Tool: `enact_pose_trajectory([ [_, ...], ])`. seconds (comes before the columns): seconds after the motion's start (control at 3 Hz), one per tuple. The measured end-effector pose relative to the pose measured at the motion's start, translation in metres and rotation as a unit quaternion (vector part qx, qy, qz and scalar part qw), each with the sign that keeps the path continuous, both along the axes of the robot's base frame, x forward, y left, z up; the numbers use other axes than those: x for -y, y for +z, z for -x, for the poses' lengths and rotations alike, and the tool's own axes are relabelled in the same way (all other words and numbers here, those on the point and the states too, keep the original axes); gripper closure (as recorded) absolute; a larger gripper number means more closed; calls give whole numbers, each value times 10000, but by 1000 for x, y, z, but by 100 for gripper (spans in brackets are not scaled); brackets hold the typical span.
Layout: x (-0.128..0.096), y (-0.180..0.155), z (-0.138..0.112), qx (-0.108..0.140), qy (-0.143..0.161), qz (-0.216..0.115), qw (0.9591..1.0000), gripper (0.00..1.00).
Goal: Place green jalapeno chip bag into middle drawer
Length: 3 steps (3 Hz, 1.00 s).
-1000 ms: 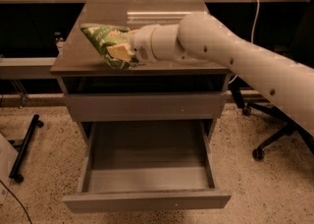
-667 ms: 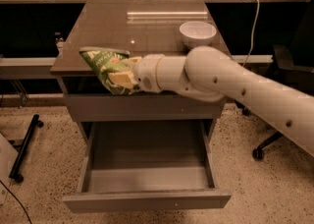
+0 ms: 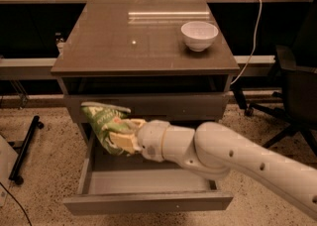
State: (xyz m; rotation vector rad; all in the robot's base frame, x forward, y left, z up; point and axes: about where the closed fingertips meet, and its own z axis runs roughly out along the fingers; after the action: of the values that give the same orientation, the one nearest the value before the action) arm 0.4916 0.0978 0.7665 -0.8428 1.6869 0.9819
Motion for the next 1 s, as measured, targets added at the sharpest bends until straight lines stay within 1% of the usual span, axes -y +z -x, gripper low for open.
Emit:
enact_pose_trajectory([
  [0.33, 15, -15, 24, -144, -66, 57, 9999, 100],
  [0.67, 6, -19, 20, -171, 63, 137, 9997, 100],
  [1.0, 12, -45, 11, -353, -21, 236, 9991, 100],
])
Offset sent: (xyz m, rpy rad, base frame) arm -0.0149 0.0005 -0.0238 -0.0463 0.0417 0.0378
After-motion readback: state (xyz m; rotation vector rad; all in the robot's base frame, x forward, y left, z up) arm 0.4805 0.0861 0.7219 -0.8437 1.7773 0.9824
